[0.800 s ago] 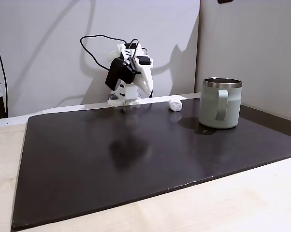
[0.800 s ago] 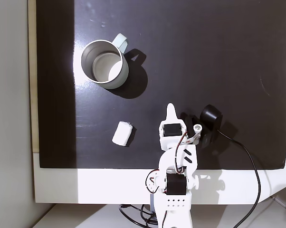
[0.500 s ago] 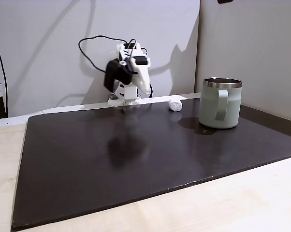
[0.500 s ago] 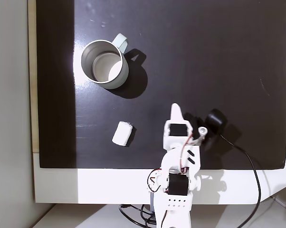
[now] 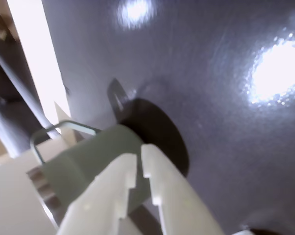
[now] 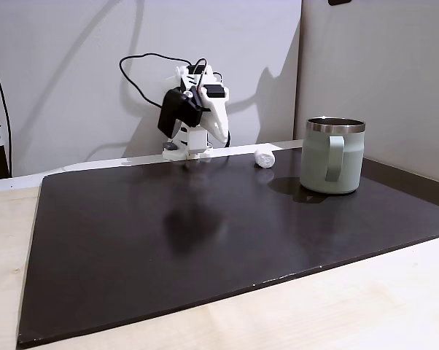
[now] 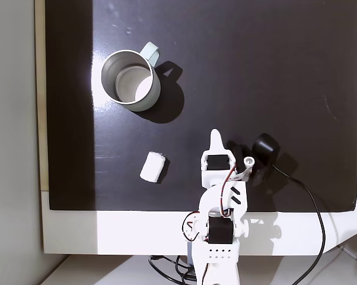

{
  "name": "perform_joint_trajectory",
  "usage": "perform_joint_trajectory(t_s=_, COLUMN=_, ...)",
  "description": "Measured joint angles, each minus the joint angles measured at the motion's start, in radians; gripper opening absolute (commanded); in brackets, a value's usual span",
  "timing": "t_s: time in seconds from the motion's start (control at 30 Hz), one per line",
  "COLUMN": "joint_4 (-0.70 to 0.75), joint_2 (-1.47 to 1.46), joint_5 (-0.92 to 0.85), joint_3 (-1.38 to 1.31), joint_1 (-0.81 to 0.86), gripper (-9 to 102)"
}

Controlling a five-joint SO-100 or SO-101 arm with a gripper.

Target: Grasp a gauze and put it in the cup.

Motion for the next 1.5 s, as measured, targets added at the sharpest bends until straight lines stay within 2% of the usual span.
perform_joint_trajectory(t_s=0.3, joint_4=0.199, joint_2=0.000, joint_5=-0.106, joint_3=-0.117, joint_1=-0.011, gripper=0)
perform_joint_trajectory(t_s=0.53, joint_4=0.347, joint_2=-0.196, joint_5=-0.135, joint_3=-0.439, joint_1=-0.098, gripper=0)
perform_joint_trajectory(t_s=0.7, joint_4=0.503, joint_2=-0.414, joint_5=-0.163, joint_3=-0.715, joint_1=-0.178, gripper=2)
perform_joint_trajectory(t_s=0.8, joint_4=0.611, joint_2=-0.574, joint_5=-0.189, joint_3=-0.882, joint_1=-0.216, gripper=7)
perform_joint_trajectory(t_s=0.93, joint_4=0.759, joint_2=-0.747, joint_5=-0.284, joint_3=-1.043, joint_1=-0.327, gripper=18)
perform_joint_trajectory(t_s=1.07, joint_4=0.859, joint_2=-0.845, joint_5=-0.367, joint_3=-1.111, joint_1=-0.396, gripper=27)
perform_joint_trajectory(t_s=1.23, joint_4=0.956, joint_2=-0.988, joint_5=-0.472, joint_3=-1.138, joint_1=-0.463, gripper=28)
perform_joint_trajectory(t_s=1.5, joint_4=0.962, joint_2=-1.058, joint_5=-0.548, joint_3=-1.106, joint_1=-0.503, gripper=28)
